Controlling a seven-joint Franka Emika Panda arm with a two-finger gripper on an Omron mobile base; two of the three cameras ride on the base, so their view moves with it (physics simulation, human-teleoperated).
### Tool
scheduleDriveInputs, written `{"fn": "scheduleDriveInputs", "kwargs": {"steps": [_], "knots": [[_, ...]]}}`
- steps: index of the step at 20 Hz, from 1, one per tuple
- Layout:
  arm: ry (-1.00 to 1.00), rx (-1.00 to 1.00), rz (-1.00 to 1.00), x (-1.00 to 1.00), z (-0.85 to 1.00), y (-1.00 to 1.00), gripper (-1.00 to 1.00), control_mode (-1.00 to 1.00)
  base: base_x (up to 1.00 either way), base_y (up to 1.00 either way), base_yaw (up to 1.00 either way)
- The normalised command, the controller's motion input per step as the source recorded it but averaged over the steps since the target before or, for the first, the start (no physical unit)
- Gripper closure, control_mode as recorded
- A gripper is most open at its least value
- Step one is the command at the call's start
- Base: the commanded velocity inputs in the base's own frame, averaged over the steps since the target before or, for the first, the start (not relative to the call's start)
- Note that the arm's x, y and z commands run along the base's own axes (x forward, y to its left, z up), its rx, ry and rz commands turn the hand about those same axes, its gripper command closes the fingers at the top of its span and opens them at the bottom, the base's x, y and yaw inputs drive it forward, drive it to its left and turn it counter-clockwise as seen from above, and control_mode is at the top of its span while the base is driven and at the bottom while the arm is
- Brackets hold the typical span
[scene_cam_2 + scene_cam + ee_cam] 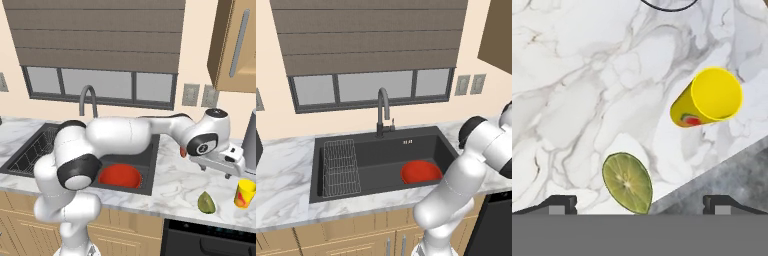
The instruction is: Remove the sweet potato and lemon wedge from the sink. Then move the bowl and cup from the counter to the sink for washing.
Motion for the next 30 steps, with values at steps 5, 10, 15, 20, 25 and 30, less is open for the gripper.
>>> {"fn": "scheduleDriveInputs", "kwargs": {"steps": [5,10,15,20,25,30], "knots": [[0.01,0.0,0.0,0.02,0.01,-0.27,-1.0,-1.0,0.0,0.0,0.0],[0.09,0.0,0.0,0.0,0.05,-0.18,-1.0,-1.0,0.0,0.0,0.0],[0.08,0.0,0.0,0.01,0.04,-0.14,-1.0,-1.0,0.0,0.0,0.0],[0.09,0.0,0.0,0.03,0.04,-0.13,-1.0,-1.0,0.0,0.0,0.0],[0.08,0.0,0.0,0.0,0.05,-0.08,-1.0,-1.0,0.0,0.0,0.0],[0.09,0.0,0.0,0.0,0.07,-0.03,-1.0,-1.0,0.0,0.0,0.0]]}}
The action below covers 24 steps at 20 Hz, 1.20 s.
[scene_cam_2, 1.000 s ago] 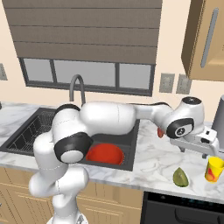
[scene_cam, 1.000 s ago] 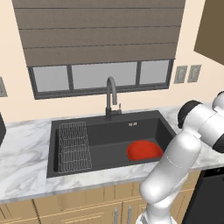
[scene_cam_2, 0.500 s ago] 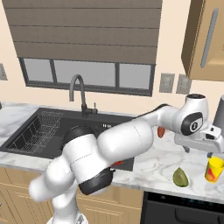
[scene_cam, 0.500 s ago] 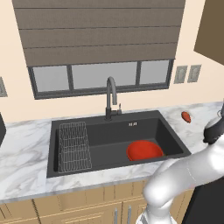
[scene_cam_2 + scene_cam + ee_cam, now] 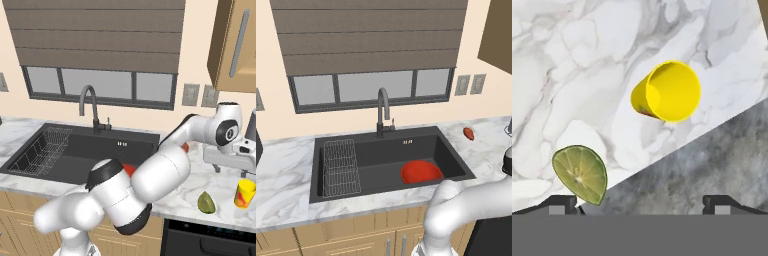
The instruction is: Remove the sweet potato and lemon wedge from the sink. Then move the bowl and cup from the counter to the sink for washing.
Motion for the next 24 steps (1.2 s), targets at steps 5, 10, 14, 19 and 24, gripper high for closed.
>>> {"fn": "scheduleDriveInputs", "kwargs": {"steps": [5,10,14,19,24], "knots": [[0.09,0.0,0.0,0.0,0.04,-0.01,-1.0,-1.0,0.0,0.0,0.0],[0.08,0.03,0.0,0.0,0.0,-0.01,-1.0,-1.0,0.0,0.0,0.0],[0.08,0.05,0.0,0.0,0.0,-0.02,-1.0,-1.0,0.0,0.0,0.0],[0.08,0.08,0.0,0.0,0.0,-0.01,-1.0,-1.0,0.0,0.0,0.0],[0.08,0.08,0.0,0.0,0.0,-0.02,-1.0,-1.0,0.0,0.0,0.0]]}}
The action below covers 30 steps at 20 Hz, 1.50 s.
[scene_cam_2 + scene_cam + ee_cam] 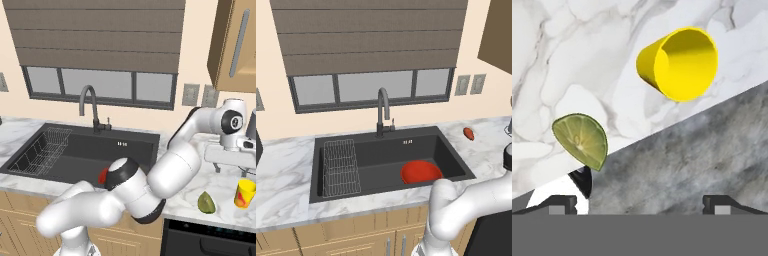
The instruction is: Remove the sweet potato and lemon wedge from the sink. Then move the bowl and cup from the counter to the sink for washing.
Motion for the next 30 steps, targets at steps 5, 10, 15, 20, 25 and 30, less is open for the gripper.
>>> {"fn": "scheduleDriveInputs", "kwargs": {"steps": [5,10,15,20,25,30], "knots": [[0.08,0.09,0.0,0.0,-0.04,0.0,-1.0,-1.0,0.0,0.0,0.0],[0.03,0.08,0.0,0.0,-0.08,-0.01,-1.0,-1.0,0.0,0.0,0.0],[0.0,0.07,0.0,-0.01,-0.11,-0.05,-1.0,-1.0,0.0,0.0,0.0],[-0.02,0.06,0.02,-0.01,-0.09,-0.08,-1.0,-1.0,0.0,0.0,0.0],[-0.04,0.03,0.03,0.0,-0.06,-0.06,-1.0,-1.0,0.0,0.0,0.0],[-0.07,0.02,0.03,0.03,-0.04,-0.01,-1.0,-1.0,0.0,0.0,0.0]]}}
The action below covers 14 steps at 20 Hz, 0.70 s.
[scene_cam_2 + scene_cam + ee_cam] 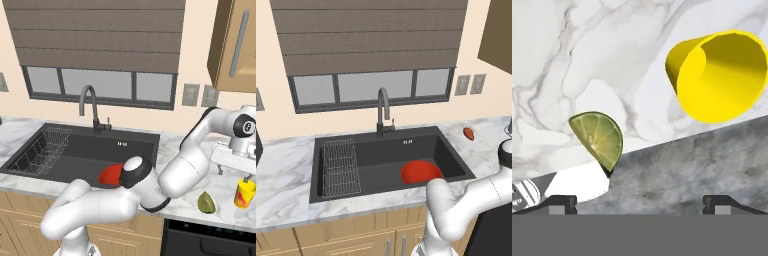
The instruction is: Remove the sweet potato and lemon wedge from the sink. Then move the bowl and cup from the counter to the sink for washing.
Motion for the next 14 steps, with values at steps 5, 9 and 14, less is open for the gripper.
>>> {"fn": "scheduleDriveInputs", "kwargs": {"steps": [5,9,14], "knots": [[-0.1,0.02,0.05,0.04,-0.05,0.0,-1.0,-1.0,0.0,0.0,0.0],[-0.09,0.01,0.05,0.03,-0.09,-0.01,-1.0,-1.0,0.0,0.0,0.0],[-0.11,0.0,0.07,0.0,-0.11,-0.07,-1.0,-1.0,0.0,0.0,0.0]]}}
